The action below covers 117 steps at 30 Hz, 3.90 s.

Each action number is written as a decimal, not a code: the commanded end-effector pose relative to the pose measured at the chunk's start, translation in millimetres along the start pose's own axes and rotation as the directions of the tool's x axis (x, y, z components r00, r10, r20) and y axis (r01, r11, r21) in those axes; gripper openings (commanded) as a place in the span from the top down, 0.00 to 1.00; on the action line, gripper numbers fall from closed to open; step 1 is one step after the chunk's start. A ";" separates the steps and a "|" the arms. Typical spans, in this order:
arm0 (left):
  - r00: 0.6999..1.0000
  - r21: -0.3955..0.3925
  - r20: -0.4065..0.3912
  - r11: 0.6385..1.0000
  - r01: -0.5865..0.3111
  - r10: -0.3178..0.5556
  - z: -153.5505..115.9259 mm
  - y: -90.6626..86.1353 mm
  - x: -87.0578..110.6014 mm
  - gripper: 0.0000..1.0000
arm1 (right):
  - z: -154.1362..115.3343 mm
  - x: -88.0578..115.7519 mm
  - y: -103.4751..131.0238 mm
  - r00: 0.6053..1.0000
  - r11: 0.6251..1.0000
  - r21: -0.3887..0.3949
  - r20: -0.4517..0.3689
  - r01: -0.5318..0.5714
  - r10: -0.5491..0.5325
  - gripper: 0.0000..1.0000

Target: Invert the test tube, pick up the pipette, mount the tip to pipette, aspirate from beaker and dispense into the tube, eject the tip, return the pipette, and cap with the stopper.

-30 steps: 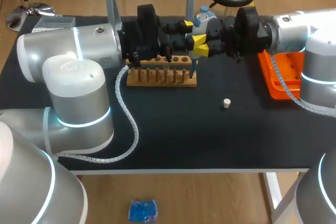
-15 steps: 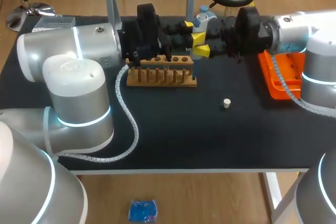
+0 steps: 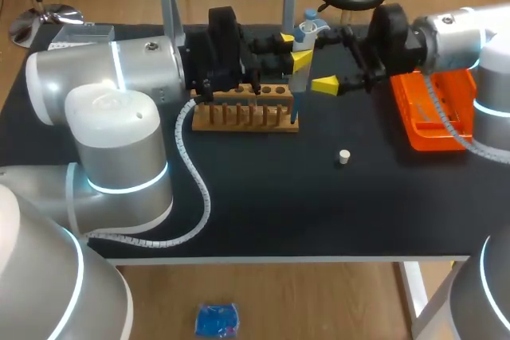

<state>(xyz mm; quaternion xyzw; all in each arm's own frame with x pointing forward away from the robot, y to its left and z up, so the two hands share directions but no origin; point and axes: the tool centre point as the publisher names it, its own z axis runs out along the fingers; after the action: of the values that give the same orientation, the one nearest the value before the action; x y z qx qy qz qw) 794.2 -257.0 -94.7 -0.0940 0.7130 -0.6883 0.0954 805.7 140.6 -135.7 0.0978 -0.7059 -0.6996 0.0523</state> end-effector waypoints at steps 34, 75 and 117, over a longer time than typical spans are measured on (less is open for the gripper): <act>1.000 0.007 0.006 1.000 0.000 0.000 1.4 0.8 1.4 1.00 | -23.6 -253.5 -42.5 0.946 0.972 0.213 0.324 -0.100 0.027 0.00; 1.000 0.007 0.006 1.000 0.000 0.000 1.4 0.8 1.4 1.00 | -26.6 -269.9 -47.9 0.932 0.969 0.221 0.362 -0.115 0.028 0.00; 0.745 -0.211 0.651 0.909 0.360 -0.144 -171.2 28.6 -249.3 1.00 | -26.6 -269.9 -47.9 0.932 0.969 0.221 0.362 -0.115 0.028 0.00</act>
<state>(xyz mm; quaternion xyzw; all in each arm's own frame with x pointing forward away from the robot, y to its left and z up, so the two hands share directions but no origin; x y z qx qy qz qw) 973.8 -5.8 -114.3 -0.4024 0.7201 -0.5291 0.1990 1077.2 172.2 -166.9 -0.0510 -0.7844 -0.6148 -0.0640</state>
